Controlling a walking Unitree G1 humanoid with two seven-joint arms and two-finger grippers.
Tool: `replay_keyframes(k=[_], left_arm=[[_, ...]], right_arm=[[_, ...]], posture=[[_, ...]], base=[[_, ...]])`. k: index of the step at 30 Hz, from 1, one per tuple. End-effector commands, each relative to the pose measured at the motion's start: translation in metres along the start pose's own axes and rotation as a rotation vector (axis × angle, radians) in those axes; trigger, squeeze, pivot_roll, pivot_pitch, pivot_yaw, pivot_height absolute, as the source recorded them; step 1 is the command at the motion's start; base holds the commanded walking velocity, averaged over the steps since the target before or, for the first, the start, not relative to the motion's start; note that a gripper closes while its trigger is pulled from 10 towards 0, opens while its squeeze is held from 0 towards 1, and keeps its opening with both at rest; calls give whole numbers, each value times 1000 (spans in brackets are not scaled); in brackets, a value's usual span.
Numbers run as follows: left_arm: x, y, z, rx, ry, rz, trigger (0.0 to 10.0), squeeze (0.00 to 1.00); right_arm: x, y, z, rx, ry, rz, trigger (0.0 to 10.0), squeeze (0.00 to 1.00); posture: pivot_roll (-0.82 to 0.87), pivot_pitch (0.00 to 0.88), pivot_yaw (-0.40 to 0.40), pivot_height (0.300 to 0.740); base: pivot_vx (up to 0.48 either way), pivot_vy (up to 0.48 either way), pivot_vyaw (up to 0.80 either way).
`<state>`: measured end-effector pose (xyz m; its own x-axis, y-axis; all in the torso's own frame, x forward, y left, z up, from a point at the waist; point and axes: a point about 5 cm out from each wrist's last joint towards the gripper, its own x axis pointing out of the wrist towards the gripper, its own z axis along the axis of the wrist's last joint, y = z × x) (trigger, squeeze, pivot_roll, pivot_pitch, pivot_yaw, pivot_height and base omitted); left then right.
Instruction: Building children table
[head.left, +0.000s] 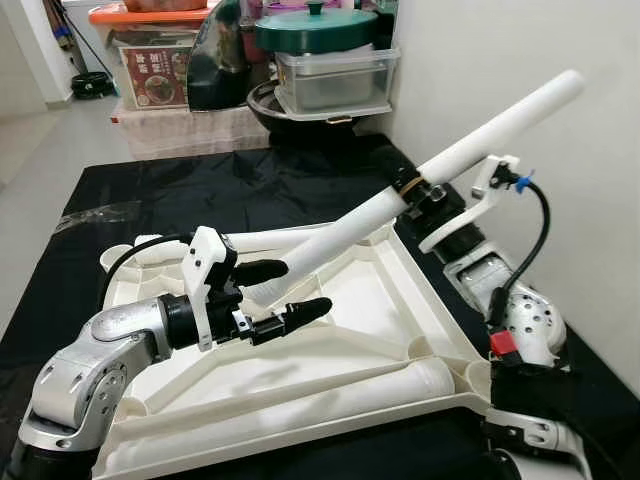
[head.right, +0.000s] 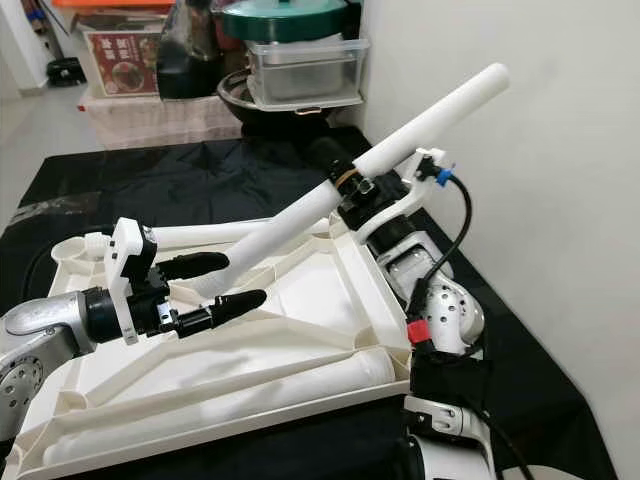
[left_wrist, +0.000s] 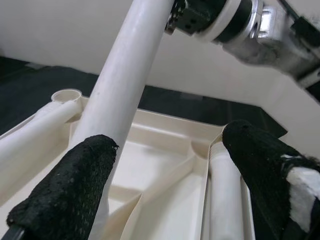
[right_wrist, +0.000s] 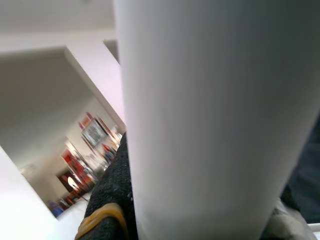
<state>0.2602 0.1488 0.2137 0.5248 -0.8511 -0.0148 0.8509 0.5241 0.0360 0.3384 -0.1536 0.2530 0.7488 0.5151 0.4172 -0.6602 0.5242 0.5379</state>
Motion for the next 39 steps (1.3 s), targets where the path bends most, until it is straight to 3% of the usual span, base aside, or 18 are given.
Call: replay_keyframes(k=[1, 6, 8, 12, 14, 17, 26, 27, 28, 29, 30, 32, 39], left_arm=[[-3, 5, -2, 34, 22, 57, 10000, 0], [-1, 11, 3, 69, 1, 152, 10000, 0], [-1, 7, 7, 79, -6, 138, 10000, 0], [-2, 2, 9, 90, 1, 106, 10000, 0], [-4, -7, 14, 103, 0, 52, 10000, 0], [-5, -9, 16, 105, -4, 40, 10000, 0], [-8, -7, 14, 72, -6, 41, 10000, 0], [-9, -6, 8, 57, 14, 36, 10000, 0], [-9, -6, 8, 57, 14, 36, 10000, 0], [-10, -6, 4, 48, 29, 34, 10000, 0], [-10, -6, 4, 48, 29, 34, 10000, 0], [-10, -4, 0, 44, 49, 38, 10000, 0], [-12, -3, -1, 42, 66, 50, 10000, 0]], right_arm=[[7, 8, 13, -96, -6, 53, 0, 0], [11, 16, 21, -224, 54, 125, 0, 0], [10, 22, 21, -301, 128, 193, 0, 0], [9, 27, 23, -315, 163, 240, 0, 0], [9, 33, 28, -374, 226, 315, 0, 0], [9, 34, 30, -397, 243, 331, 0, 0], [16, 47, 38, -395, 220, 407, 0, 0], [21, 64, 40, -365, 198, 483, 0, 0], [21, 64, 40, -365, 198, 483, 0, 0], [24, 82, 42, -339, 179, 564, 0, 0], [24, 82, 42, -339, 179, 564, 0, 0], [25, 103, 45, -310, 165, 665, 0, 0], [18, 118, 49, -285, 196, 796, 0, 0]], posture=[[15, 0, -49, 740], [11, 0, -46, 740], [12, 0, -48, 740], [9, 0, -46, 740], [9, 0, -50, 740], [13, 0, -53, 740], [20, 0, -58, 740], [20, 0, -49, 740], [20, 0, -49, 740], [19, 0, -47, 740], [19, 0, -47, 740], [18, 0, -46, 740], [14, 0, -45, 740]], base=[[0, 0, 0], [0, 0, 0], [0, 0, 0], [0, 0, 0], [0, 0, 0], [0, 0, 0], [0, 0, 0], [0, 0, 0], [0, 0, 0], [0, 0, 0], [0, 0, 0], [0, 0, 0], [0, 0, 0]])
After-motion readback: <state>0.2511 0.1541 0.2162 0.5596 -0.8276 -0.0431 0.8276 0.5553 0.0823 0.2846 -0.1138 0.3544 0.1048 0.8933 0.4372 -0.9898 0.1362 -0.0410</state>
